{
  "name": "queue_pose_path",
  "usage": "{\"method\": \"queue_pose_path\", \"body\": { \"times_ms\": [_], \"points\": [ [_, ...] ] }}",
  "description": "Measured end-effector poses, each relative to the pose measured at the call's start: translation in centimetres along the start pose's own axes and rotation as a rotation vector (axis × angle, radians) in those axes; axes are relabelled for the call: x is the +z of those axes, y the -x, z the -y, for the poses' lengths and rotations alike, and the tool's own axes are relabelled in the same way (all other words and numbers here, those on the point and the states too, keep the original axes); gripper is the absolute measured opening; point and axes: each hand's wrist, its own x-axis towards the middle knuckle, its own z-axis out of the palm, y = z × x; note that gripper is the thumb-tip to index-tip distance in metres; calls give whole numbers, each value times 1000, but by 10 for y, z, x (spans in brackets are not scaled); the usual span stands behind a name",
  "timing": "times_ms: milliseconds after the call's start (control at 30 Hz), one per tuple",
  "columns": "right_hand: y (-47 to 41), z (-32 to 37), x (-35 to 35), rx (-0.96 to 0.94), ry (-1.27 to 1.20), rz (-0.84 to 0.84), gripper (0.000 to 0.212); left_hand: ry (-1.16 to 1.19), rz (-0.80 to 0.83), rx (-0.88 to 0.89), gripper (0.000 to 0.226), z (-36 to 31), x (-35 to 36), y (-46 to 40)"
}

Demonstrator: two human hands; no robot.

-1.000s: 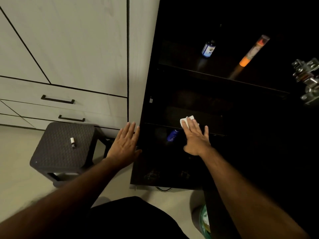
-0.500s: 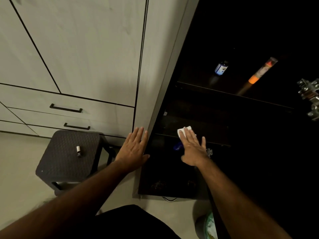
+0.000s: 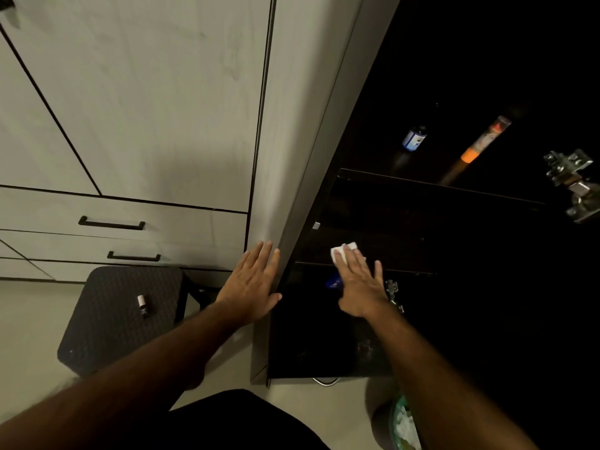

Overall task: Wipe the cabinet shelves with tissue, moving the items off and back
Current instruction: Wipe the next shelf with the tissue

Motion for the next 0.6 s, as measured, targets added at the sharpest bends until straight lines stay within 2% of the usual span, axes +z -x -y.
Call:
{"method": "queue_pose_path", "body": {
  "times_ms": [133, 267, 433, 600],
  "points": [
    [-28, 21, -15, 92, -70, 49, 114, -8, 13, 7, 88, 6, 0, -1],
    [-19, 73, -6, -39, -52, -40, 115, -32, 2, 21, 87, 1, -1, -6],
    [-4, 56, 2, -161, 28, -57, 112, -19, -18, 29, 88, -4, 0, -14],
    [-26, 61, -18, -192, -55, 2, 102, -27, -5, 5, 88, -5, 2, -17]
  ]
}}
